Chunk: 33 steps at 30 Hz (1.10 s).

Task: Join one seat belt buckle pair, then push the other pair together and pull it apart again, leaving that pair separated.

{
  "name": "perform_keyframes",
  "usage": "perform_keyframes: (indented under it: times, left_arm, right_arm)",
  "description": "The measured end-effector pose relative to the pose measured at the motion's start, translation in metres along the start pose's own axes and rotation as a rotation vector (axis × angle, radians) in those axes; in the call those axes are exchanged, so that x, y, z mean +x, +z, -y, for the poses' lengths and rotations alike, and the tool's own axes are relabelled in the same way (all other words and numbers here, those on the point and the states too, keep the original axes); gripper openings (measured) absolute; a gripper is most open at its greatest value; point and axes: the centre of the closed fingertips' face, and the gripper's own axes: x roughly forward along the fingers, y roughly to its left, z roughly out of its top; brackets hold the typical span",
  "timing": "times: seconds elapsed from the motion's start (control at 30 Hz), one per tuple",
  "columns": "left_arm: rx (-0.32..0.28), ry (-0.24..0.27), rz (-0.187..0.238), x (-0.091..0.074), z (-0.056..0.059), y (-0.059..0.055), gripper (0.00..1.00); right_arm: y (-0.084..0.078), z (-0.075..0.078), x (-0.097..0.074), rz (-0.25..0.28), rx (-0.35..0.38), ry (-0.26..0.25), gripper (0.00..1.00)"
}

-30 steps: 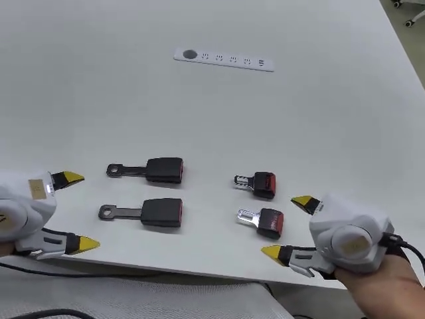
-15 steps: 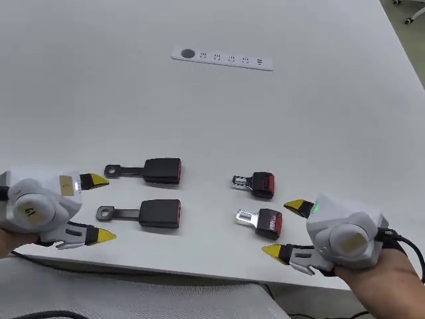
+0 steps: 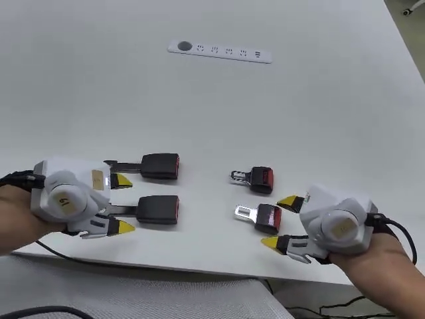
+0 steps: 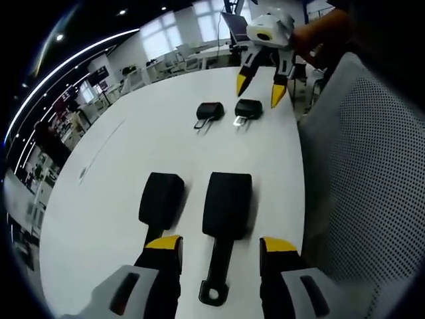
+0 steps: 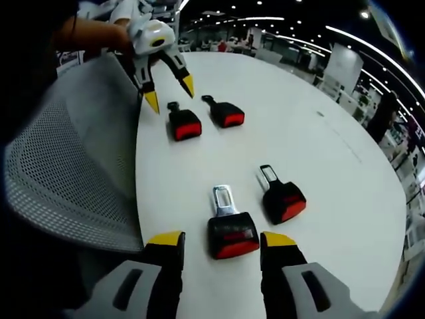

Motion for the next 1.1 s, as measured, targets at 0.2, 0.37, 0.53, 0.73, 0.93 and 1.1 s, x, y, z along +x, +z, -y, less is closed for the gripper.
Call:
perform_keyframes:
  times: [0.2, 0.37, 0.53, 0.73, 0.93, 1.1]
  left_arm:
    - [0.020, -0.021, -0.010, 0.010, 0.000, 0.002, 0.45]
    - [0.026, -0.026, -0.011, 0.015, -0.004, 0.006, 0.45]
    - [0.028, -0.051, -0.014, 0.020, 0.000, 0.008, 0.43]
    - [0.033, -0.073, -0.014, 0.026, 0.004, 0.012, 0.40]
    - [0.036, -0.099, -0.020, 0.032, 0.006, 0.012, 0.39]
    - [0.035, -0.117, -0.021, 0.038, 0.007, 0.011, 0.38]
  right_arm:
    - [-0.003, 0.002, 0.004, -0.019, -0.017, 0.012, 0.43]
    - [-0.007, 0.008, 0.009, -0.032, -0.015, 0.008, 0.49]
    - [-0.008, 0.006, 0.014, -0.035, -0.013, 0.035, 0.44]
    - [-0.009, 0.007, 0.017, -0.045, -0.002, 0.054, 0.39]
    - [-0.011, 0.010, 0.021, -0.049, -0.006, 0.063, 0.39]
    - [-0.014, 0.011, 0.023, -0.061, -0.013, 0.077, 0.35]
